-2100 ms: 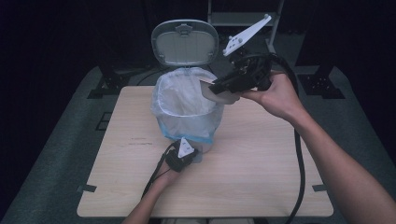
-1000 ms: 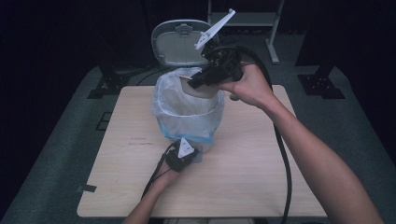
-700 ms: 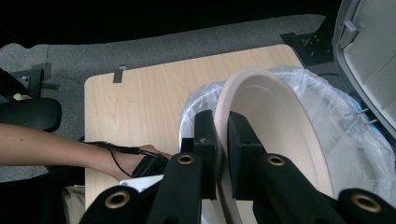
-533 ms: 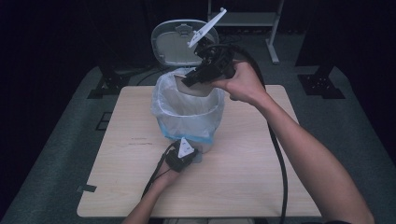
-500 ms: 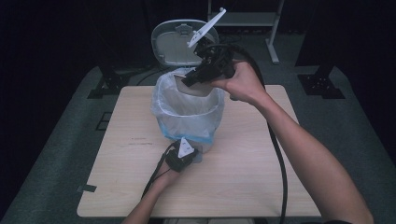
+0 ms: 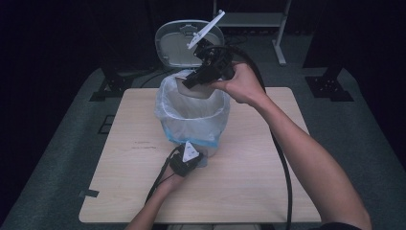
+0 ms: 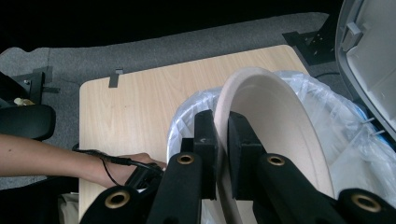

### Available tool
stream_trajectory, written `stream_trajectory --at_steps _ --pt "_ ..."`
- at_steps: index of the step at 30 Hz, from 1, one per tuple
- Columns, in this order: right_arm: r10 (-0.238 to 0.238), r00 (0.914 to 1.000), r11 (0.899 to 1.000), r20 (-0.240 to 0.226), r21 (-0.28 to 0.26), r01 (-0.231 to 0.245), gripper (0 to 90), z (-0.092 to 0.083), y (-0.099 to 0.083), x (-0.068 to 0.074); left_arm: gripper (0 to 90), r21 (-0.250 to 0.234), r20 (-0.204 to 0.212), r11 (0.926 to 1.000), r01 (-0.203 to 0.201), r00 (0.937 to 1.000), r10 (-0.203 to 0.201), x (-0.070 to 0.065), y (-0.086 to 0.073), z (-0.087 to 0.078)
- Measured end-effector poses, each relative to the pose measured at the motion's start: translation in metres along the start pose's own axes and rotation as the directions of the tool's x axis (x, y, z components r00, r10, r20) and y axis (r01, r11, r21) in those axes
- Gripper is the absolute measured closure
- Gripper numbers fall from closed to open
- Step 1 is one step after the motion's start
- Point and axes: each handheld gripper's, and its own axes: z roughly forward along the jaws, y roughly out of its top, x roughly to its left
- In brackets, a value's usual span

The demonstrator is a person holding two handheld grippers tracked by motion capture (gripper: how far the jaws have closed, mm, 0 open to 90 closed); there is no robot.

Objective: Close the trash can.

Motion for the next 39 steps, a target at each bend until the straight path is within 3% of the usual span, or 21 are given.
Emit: stream_trajectory --at_steps 33,39 --pt "0.028 0.9996 0.999 -0.010 0.036 -0.028 82.8 0.029 0.001 -0.014 90.0 0.001 0.001 1.0000 0.000 1.0000 0.000 0.000 0.000 0.000" --pt "0.049 0.9986 0.998 -0.021 0.033 -0.048 74.6 0.037 -0.006 -0.021 90.0 0.001 0.001 1.0000 0.000 1.0000 0.000 0.000 0.000 0.000"
